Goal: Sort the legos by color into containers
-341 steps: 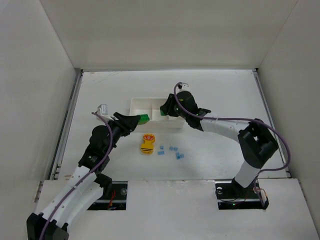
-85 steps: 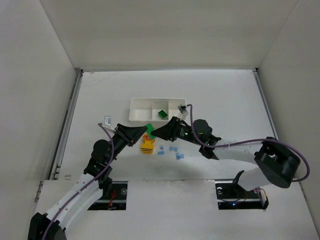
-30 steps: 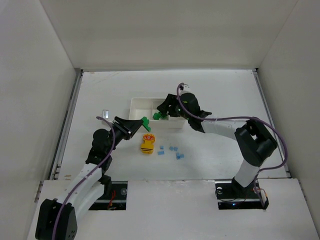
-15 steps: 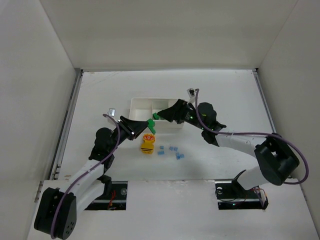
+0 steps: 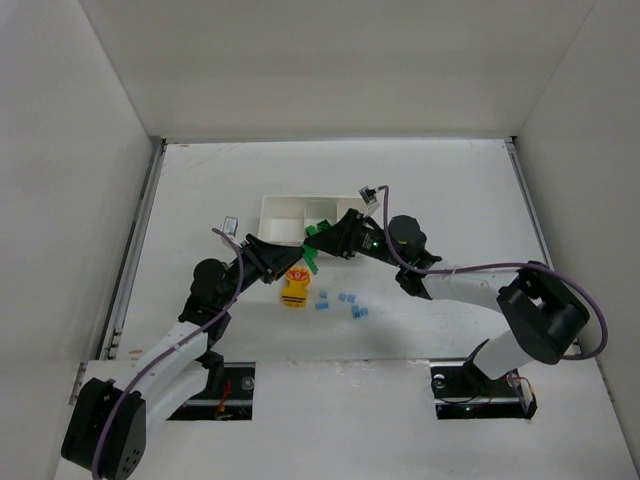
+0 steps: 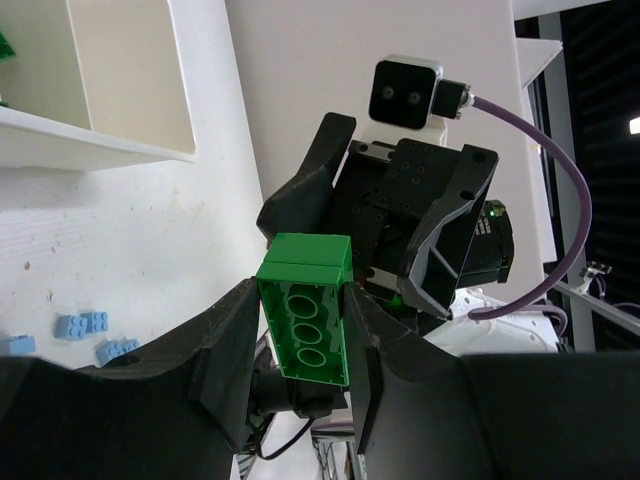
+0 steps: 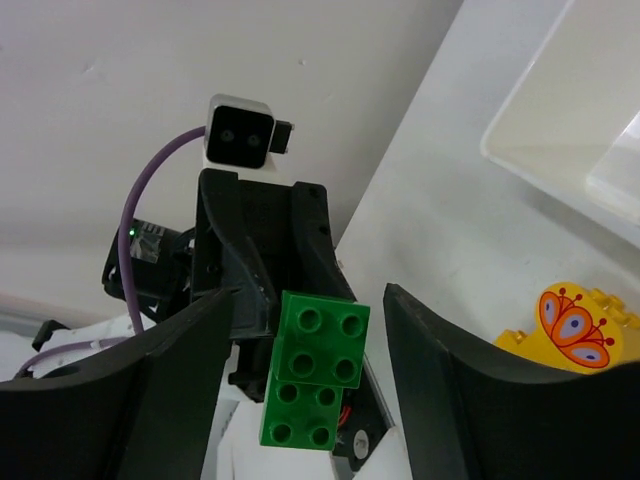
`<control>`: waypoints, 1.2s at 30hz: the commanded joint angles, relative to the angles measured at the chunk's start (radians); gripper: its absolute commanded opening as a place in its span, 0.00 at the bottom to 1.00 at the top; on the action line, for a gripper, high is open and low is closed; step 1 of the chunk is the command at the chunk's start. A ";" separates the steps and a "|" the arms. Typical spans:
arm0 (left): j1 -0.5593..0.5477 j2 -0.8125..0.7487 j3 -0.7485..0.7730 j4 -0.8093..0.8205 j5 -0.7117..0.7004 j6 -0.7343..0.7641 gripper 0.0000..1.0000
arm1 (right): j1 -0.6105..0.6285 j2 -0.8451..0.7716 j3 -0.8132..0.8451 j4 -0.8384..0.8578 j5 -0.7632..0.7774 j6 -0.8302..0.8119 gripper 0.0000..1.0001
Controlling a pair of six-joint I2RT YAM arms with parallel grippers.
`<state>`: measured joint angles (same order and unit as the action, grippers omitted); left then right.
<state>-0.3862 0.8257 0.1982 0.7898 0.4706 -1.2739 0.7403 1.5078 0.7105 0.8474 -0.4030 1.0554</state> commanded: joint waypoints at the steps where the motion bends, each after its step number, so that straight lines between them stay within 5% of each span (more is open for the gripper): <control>1: -0.003 -0.028 0.023 0.077 0.005 -0.008 0.15 | 0.012 0.009 -0.009 0.099 -0.011 0.028 0.66; 21: 0.010 -0.065 0.000 0.071 -0.023 -0.013 0.17 | 0.027 0.032 -0.019 0.154 -0.033 0.100 0.37; 31: 0.016 -0.079 -0.006 0.071 -0.038 -0.008 0.51 | 0.027 0.049 -0.008 0.148 0.016 0.101 0.34; 36: 0.004 -0.068 -0.006 0.077 -0.038 0.002 0.60 | 0.027 0.069 0.012 0.142 0.046 0.101 0.34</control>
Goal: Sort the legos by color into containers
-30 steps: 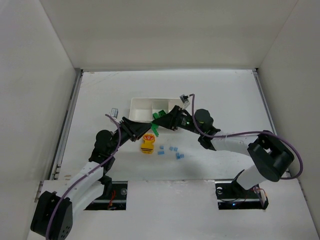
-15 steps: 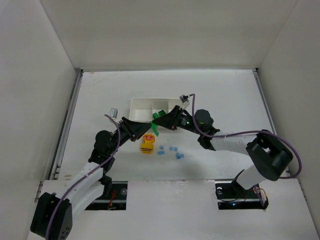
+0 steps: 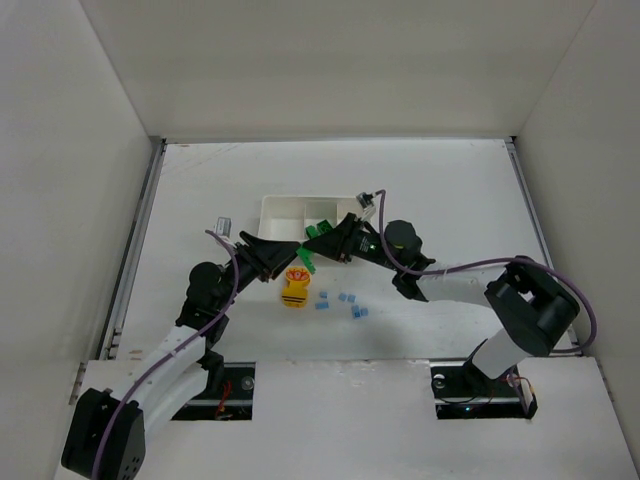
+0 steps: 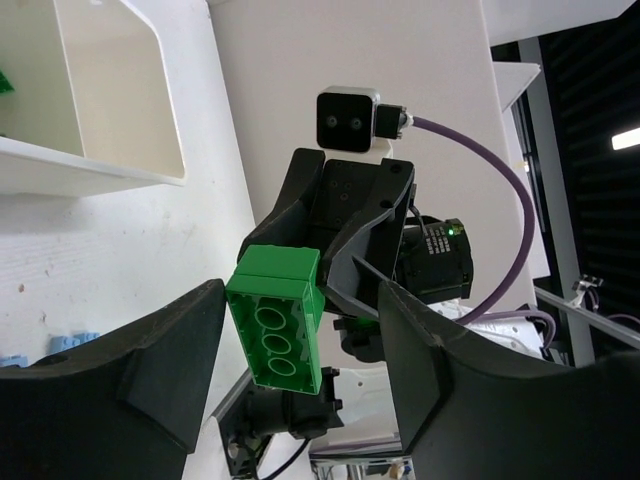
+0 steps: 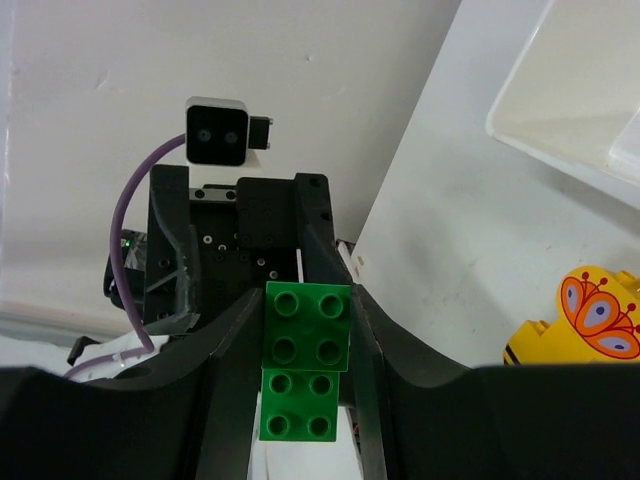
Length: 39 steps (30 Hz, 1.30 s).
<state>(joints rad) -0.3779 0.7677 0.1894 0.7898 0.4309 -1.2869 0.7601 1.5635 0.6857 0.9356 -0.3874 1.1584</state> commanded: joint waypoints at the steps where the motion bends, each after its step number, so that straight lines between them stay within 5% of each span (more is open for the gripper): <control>1: -0.009 -0.007 0.004 0.077 0.003 0.020 0.60 | 0.008 0.020 0.043 0.054 0.035 -0.002 0.34; 11: -0.060 0.027 0.010 0.077 -0.018 0.054 0.58 | 0.002 0.041 0.080 0.060 0.070 0.032 0.34; 22: -0.100 0.070 0.035 0.078 -0.041 0.078 0.44 | 0.000 0.046 0.083 0.066 0.079 0.049 0.35; 29: -0.094 0.056 0.027 0.075 -0.044 0.083 0.22 | -0.029 0.033 0.060 0.092 0.056 0.072 0.35; 39: -0.034 -0.004 0.002 -0.001 -0.020 0.090 0.18 | -0.110 -0.019 0.037 0.051 0.019 0.049 0.34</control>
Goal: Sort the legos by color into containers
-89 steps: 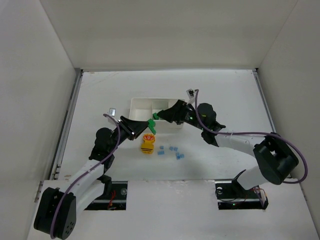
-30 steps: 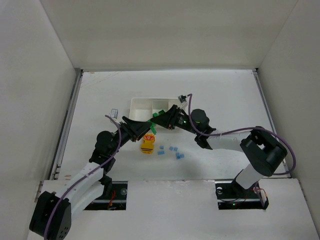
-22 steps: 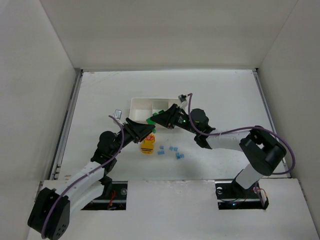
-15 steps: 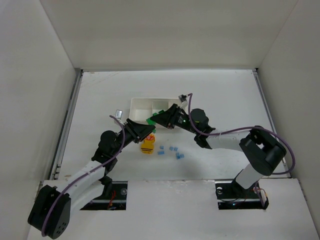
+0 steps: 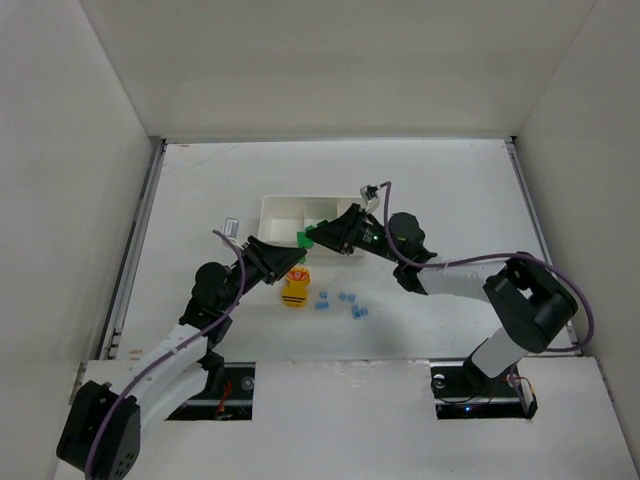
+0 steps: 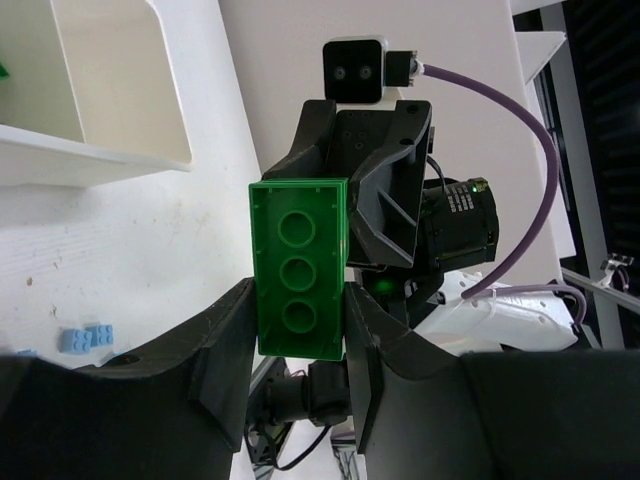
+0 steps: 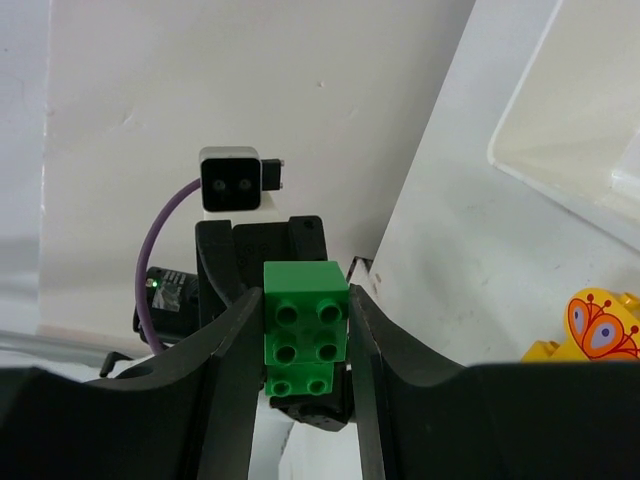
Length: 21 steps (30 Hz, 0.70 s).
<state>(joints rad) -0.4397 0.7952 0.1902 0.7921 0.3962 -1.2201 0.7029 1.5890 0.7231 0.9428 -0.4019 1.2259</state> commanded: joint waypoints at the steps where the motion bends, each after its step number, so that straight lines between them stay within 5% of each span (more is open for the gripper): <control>1: 0.034 -0.034 0.005 -0.011 0.016 0.025 0.18 | -0.059 -0.043 -0.001 0.037 0.034 -0.023 0.34; 9: 0.052 -0.024 0.020 -0.027 0.020 0.036 0.18 | -0.073 -0.003 0.013 0.028 0.017 -0.029 0.34; 16: 0.008 0.027 0.041 0.027 -0.003 0.022 0.16 | -0.018 0.029 0.047 0.057 0.011 -0.039 0.52; 21: 0.011 -0.008 0.046 0.013 -0.014 0.018 0.16 | -0.012 0.034 0.045 0.074 0.006 -0.036 0.52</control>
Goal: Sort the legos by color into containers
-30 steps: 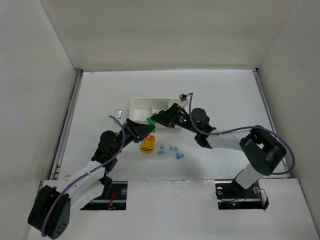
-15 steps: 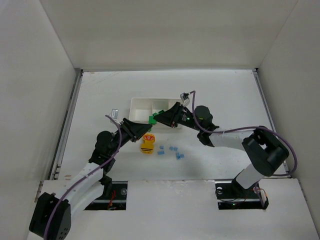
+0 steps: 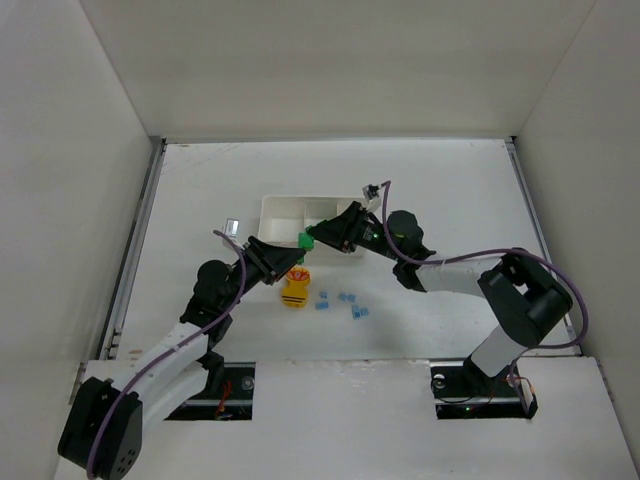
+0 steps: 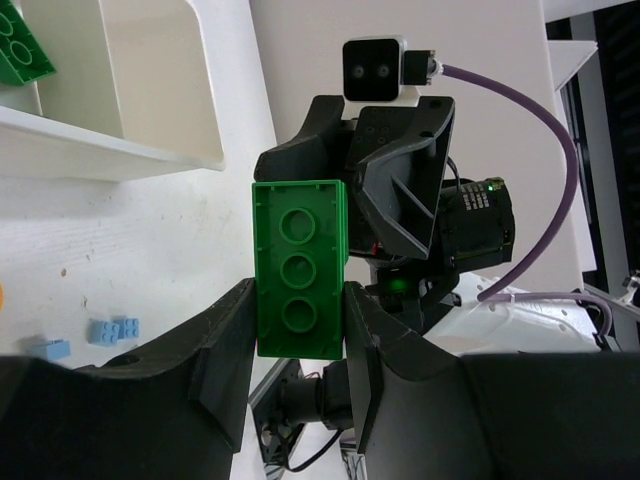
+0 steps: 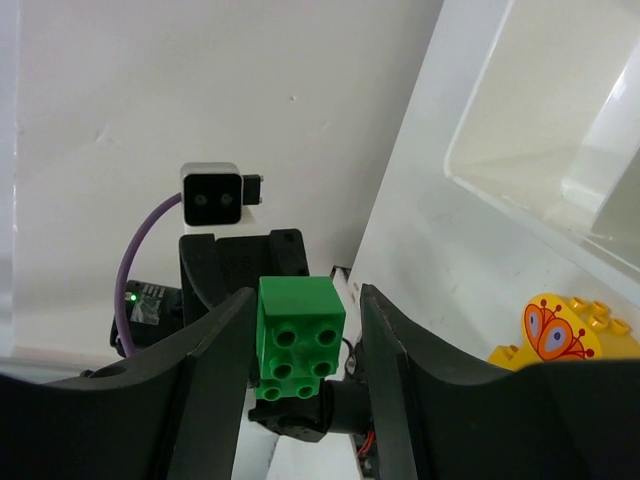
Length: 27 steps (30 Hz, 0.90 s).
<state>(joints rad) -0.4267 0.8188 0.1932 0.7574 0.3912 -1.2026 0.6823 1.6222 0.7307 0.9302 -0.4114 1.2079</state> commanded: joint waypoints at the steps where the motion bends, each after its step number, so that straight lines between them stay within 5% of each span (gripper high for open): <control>1: 0.003 -0.036 0.040 0.048 -0.011 -0.003 0.16 | 0.010 0.001 0.036 0.088 0.016 -0.016 0.52; 12: -0.004 -0.041 0.026 0.065 -0.018 -0.063 0.16 | 0.038 0.024 0.053 0.107 -0.015 -0.011 0.62; 27: 0.029 -0.061 0.012 0.048 -0.015 -0.112 0.15 | 0.032 0.008 0.027 0.111 -0.024 -0.004 0.31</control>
<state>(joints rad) -0.4179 0.7856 0.1932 0.7582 0.3717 -1.2984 0.7208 1.6432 0.7540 0.9703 -0.4255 1.2217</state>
